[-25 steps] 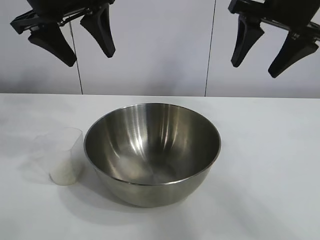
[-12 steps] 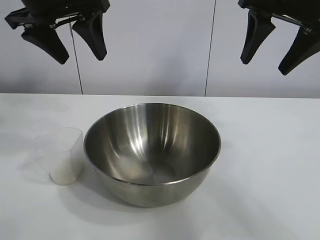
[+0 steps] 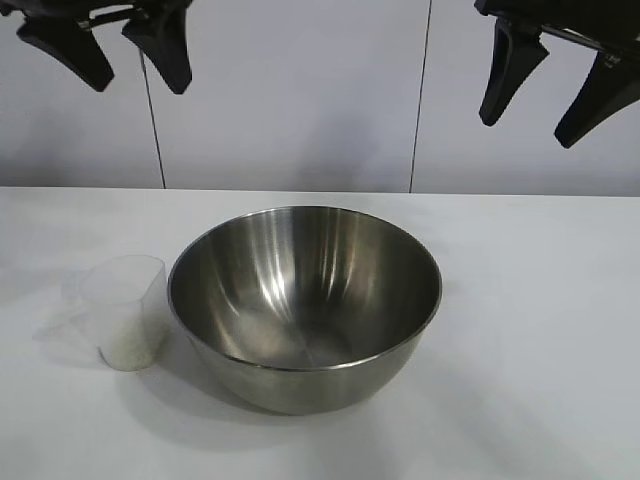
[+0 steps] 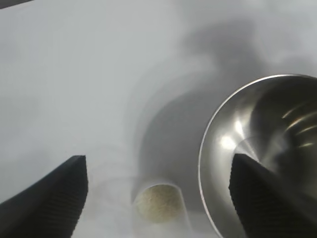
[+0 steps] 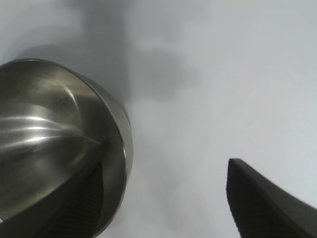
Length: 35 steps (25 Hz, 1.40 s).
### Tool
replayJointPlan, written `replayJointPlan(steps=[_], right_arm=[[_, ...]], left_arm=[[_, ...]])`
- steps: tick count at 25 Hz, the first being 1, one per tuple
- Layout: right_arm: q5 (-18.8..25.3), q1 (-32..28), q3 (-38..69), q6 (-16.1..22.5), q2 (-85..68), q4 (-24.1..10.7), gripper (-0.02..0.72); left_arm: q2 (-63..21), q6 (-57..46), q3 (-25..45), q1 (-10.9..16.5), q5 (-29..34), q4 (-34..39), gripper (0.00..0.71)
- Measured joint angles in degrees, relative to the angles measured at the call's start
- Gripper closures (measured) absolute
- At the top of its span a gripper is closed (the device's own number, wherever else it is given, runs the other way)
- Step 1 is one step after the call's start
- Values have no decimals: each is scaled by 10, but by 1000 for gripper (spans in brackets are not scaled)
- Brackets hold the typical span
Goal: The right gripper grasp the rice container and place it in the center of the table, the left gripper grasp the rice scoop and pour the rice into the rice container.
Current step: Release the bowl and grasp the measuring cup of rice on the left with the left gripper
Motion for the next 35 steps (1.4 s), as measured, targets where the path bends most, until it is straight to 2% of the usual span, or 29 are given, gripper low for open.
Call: replayJointPlan(steps=[4, 7, 11, 14, 19, 24, 30, 35], right_arm=[[-5, 0, 0, 0, 0, 0, 216], [-7, 0, 0, 0, 0, 0, 216], [-13, 0, 0, -8, 0, 0, 216], [-15, 0, 0, -11, 0, 0, 216], [-15, 0, 0, -12, 0, 0, 216], [-15, 0, 0, -13, 0, 0, 216], [-22, 0, 0, -17, 0, 0, 216], [-34, 0, 0, -18, 0, 0, 216]], left_arm=[[-44, -16, 0, 3, 21, 1, 128], [-91, -19, 21, 3, -18, -22, 130], [-178, -22, 124, 3, -126, -39, 137], [-251, -23, 241, 3, -218, -40, 137], [-359, -25, 444, 3, -405, -41, 137], [-409, -35, 606, 3, -547, -42, 137], [-412, -53, 737, 3, -700, -42, 137], [-412, -12, 783, 3, -817, -42, 137]])
